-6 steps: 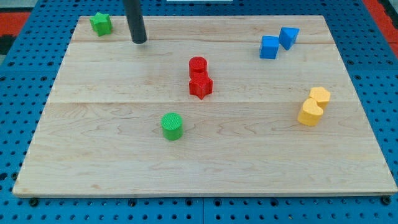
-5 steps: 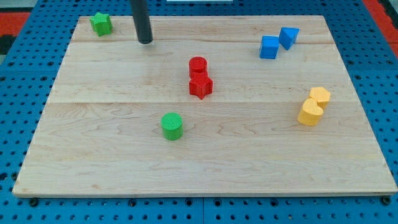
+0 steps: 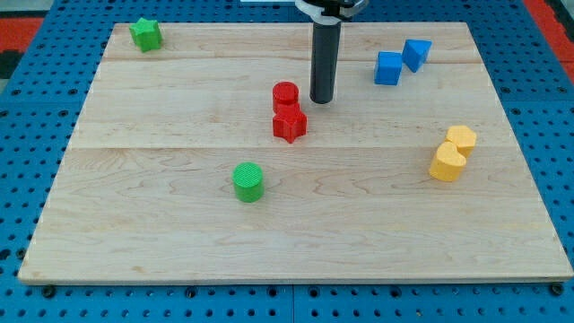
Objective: Move the red star left a bit
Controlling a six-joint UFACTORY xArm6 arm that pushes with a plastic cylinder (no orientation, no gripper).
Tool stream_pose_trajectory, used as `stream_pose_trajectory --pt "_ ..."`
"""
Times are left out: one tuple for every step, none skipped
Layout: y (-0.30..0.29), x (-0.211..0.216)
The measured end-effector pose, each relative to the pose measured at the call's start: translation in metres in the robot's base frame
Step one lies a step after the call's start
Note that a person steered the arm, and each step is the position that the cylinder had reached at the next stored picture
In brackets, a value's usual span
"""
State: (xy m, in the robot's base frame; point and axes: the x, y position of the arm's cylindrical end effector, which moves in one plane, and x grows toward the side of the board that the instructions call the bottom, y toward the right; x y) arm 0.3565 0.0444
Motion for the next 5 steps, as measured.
stream_pose_trajectory --pt "-0.006 -0.002" --pt "-0.003 0.035" --pt "-0.019 0.046" --pt "0.001 0.044" --pt "0.045 0.065"
